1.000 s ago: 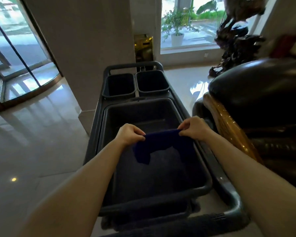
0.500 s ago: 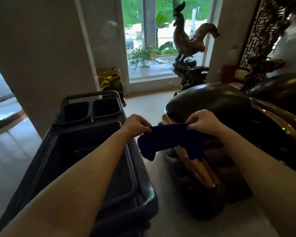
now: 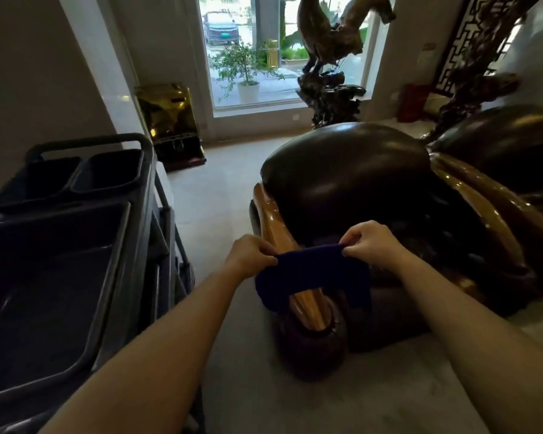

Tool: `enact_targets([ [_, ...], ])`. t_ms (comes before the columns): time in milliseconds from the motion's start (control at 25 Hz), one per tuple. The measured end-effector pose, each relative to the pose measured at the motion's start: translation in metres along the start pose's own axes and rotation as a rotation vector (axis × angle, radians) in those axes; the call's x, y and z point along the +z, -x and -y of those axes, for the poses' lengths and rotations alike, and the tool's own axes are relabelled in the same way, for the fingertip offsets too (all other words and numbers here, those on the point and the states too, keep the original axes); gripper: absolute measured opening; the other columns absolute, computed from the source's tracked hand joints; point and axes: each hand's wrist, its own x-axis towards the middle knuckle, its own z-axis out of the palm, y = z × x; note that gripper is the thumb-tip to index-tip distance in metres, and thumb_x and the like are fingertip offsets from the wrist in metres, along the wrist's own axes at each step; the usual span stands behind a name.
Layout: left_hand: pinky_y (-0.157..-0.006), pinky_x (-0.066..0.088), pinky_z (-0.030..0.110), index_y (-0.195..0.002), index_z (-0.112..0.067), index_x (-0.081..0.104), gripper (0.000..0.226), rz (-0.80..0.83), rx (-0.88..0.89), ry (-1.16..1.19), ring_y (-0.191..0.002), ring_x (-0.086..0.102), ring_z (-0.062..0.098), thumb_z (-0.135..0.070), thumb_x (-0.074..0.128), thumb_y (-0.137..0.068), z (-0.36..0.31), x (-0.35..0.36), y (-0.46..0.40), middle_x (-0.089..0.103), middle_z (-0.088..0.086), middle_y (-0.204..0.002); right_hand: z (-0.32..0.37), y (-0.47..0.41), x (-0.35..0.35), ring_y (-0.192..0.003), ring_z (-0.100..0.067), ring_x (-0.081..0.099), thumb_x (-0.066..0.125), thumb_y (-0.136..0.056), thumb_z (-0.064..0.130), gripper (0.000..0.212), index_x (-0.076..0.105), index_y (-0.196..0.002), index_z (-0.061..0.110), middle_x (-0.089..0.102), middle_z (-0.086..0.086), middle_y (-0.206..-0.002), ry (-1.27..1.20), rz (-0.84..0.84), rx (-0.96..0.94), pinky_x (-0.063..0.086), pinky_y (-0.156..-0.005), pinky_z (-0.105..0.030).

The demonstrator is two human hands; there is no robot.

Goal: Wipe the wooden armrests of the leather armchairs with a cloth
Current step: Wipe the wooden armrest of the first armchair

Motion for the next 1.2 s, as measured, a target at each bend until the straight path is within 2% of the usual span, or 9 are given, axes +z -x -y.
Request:
enact_targets([
  [80,-0.072,0.049,0.023,-0.092,-0.011,0.072,0.015,0.027,-0.026,-0.004,-0.075,0.06,0.008,-0.009,0.064,-0.08,0.006,0.025,-0.019,0.07,0.005,-0.09,-0.028,-0.018,0.01,-0.07,-0.003,0.062,0.07,-0.073,0.02,0.021,0.06,-0.068,0.037,0.065,0.012,-0.075,0.003,0.031,0.019,0.05,-0.057,-0.022],
  [240,-0.059,0.044,0.011,-0.096,-0.009,0.071,0.017,0.046,-0.097,-0.01,-0.071,0.057,0.004,-0.008,0.062,-0.081,0.032,0.082,-0.07,0.071,0.007,-0.097,-0.09,-0.061,0.046,-0.069,-0.003,0.06,0.07,-0.074,0.021,0.024,0.056,-0.066,0.039,0.063,0.012,-0.076,0.019,0.086,0.096,0.054,-0.06,-0.026],
  [280,-0.063,0.047,0.013,-0.097,-0.008,0.071,0.018,0.053,-0.129,-0.002,-0.076,0.059,0.007,-0.007,0.062,-0.081,0.038,0.096,-0.081,0.07,0.008,-0.099,-0.104,-0.071,0.055,-0.068,-0.003,0.06,0.07,-0.074,0.021,0.025,0.056,-0.066,0.04,0.063,0.013,-0.075,0.017,0.111,0.109,0.054,-0.059,-0.025],
  [400,-0.084,0.054,0.033,-0.099,-0.004,0.07,0.019,0.079,-0.236,0.037,-0.092,0.064,0.019,-0.005,0.062,-0.082,0.053,0.131,-0.102,0.069,0.013,-0.103,-0.142,-0.089,0.079,-0.067,-0.002,0.062,0.069,-0.075,0.023,0.025,0.054,-0.069,0.042,0.062,0.015,-0.075,-0.012,0.202,0.14,0.051,-0.055,-0.02],
  [560,-0.082,0.052,0.025,-0.097,-0.008,0.072,0.018,0.052,-0.329,0.022,-0.088,0.063,0.015,-0.007,0.063,-0.081,0.066,0.169,-0.134,0.071,0.009,-0.101,-0.185,-0.13,0.103,-0.071,-0.002,0.062,0.068,-0.075,0.025,0.023,0.055,-0.071,0.043,0.063,0.014,-0.077,-0.038,0.294,0.163,0.055,-0.061,-0.024],
  [680,-0.084,0.054,0.033,-0.095,-0.007,0.071,0.018,0.005,-0.387,0.053,-0.088,0.064,0.018,-0.004,0.062,-0.08,0.076,0.185,-0.173,0.071,0.011,-0.099,-0.206,-0.177,0.116,-0.072,-0.003,0.062,0.068,-0.076,0.024,0.021,0.056,-0.074,0.042,0.063,0.013,-0.079,-0.061,0.354,0.121,0.055,-0.062,-0.025],
  [920,-0.078,0.05,0.026,-0.099,-0.01,0.07,0.019,-0.129,-0.485,0.07,-0.09,0.062,0.017,-0.006,0.062,-0.081,0.106,0.201,-0.247,0.069,0.009,-0.101,-0.225,-0.265,0.154,-0.083,-0.012,0.061,0.065,-0.08,0.02,0.014,0.065,-0.093,0.025,0.064,0.005,-0.092,-0.14,0.31,0.118,0.057,-0.075,-0.038],
  [1080,-0.072,0.047,0.022,-0.099,-0.012,0.069,0.02,-0.213,-0.49,0.093,-0.085,0.058,0.011,-0.007,0.061,-0.082,0.132,0.201,-0.286,0.069,0.006,-0.1,-0.227,-0.307,0.19,-0.081,-0.013,0.062,0.064,-0.081,0.018,0.018,0.064,-0.1,0.02,0.066,0.0,-0.095,-0.24,0.237,0.132,0.056,-0.068,-0.032],
  [1200,-0.075,0.048,0.023,-0.102,-0.011,0.067,0.021,-0.27,-0.489,0.117,-0.09,0.06,0.014,-0.008,0.061,-0.082,0.155,0.201,-0.312,0.068,0.008,-0.103,-0.229,-0.334,0.216,-0.081,-0.012,0.062,0.065,-0.081,0.018,0.022,0.063,-0.103,0.017,0.066,-0.002,-0.097,-0.295,0.202,0.132,0.055,-0.067,-0.029],
])
